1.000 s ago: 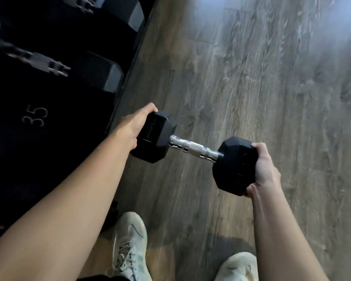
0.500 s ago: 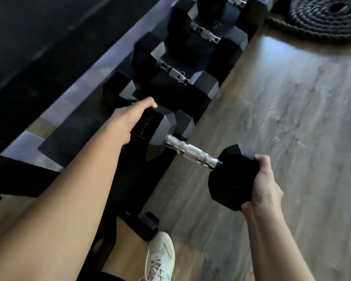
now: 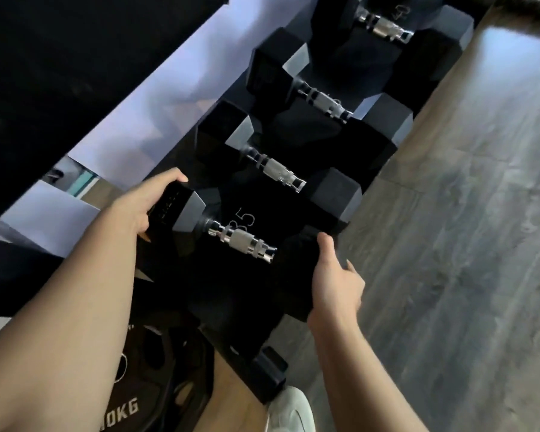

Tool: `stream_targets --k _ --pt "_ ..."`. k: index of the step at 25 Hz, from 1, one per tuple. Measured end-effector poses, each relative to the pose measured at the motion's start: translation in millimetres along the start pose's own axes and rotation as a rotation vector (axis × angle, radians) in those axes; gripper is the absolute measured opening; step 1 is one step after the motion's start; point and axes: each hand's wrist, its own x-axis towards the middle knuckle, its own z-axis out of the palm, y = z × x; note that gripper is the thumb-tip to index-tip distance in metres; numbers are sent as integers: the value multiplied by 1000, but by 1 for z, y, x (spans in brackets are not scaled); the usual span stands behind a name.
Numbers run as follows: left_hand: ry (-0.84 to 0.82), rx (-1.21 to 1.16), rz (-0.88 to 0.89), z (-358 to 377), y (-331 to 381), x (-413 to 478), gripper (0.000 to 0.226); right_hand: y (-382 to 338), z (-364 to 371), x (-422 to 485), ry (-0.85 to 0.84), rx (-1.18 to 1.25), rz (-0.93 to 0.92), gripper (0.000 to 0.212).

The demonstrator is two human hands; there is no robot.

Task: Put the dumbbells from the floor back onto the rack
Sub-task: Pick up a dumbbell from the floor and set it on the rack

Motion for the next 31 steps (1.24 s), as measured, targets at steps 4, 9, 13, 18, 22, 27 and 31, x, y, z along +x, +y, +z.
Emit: stream_targets --k 4,9,13,18,22,27,31 --pt "26 -80 39 7 -5 15 63 8 3 10 -20 -94 -46 113" --pt "413 29 231 21 -14 15 70 11 -14 15 -57 -318 -565 71" --pt "488 161 419 31 -22 3 53 12 -19 28 -329 -202 -988 29" --pt "594 91 364 44 -43 1 76 17 -14 39 -356 -83 -894 39" --pt "584 -24 473 42 -45 6 60 18 -10 37 -312 -64 -921 29" --pt "604 -37 479 41 -37 9 53 21 -7 32 -277 -30 -921 33" --pt "548 -34 507 23 -28 15 40 44 10 17 -305 -32 -910 28"
